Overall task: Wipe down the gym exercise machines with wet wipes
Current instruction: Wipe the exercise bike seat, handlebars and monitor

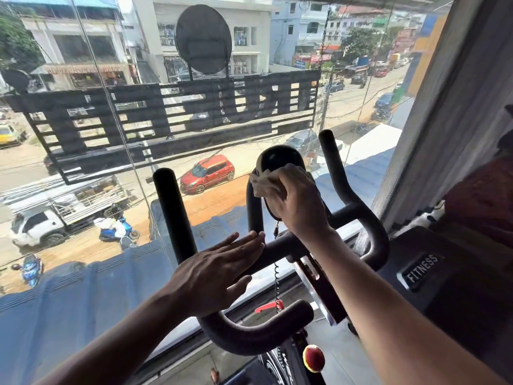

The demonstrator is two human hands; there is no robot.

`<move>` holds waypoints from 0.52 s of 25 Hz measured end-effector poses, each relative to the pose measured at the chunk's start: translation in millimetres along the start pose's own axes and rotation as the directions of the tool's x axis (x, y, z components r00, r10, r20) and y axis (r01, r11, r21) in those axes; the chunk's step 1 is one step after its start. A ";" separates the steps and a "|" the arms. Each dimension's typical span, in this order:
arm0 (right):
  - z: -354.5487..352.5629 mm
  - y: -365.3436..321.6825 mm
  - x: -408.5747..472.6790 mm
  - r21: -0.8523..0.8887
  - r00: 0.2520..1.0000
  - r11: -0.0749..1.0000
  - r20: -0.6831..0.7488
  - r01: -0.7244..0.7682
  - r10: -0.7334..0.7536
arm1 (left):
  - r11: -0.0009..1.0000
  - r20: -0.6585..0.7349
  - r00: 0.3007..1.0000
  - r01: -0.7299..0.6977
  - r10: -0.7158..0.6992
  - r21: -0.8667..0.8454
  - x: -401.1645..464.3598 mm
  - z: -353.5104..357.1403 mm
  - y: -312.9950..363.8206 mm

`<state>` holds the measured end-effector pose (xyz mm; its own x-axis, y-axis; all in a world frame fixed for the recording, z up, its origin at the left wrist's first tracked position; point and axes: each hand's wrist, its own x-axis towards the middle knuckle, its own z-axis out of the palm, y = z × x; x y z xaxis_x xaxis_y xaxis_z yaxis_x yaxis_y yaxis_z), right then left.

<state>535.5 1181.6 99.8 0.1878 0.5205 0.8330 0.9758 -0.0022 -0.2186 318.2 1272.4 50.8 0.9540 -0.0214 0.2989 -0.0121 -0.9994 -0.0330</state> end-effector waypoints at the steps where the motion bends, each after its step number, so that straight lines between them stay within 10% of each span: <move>1: 0.0 -0.8 21.1 -0.022 1.000 1.000 0.010 0.013 -0.012 | 1.000 0.012 1.000 0.004 -0.004 -0.007 -0.5 -0.3 -0.5; 10: -5.4 14.5 52.3 0.048 0.861 0.922 0.341 0.384 -0.377 | 0.999 -0.049 0.998 0.042 -0.043 -0.020 2.5 -5.2 1.9; 13: -7.5 22.2 64.7 0.096 0.936 0.965 0.235 0.245 -0.261 | 0.999 -0.007 0.999 0.045 -0.045 -0.021 6.3 -8.3 2.7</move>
<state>570.2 1208.8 152.6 -0.1053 0.6886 0.7174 0.9767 0.2072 -0.0555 321.8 1269.3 60.6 0.9515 0.0232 0.3067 0.0241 -0.9997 0.0008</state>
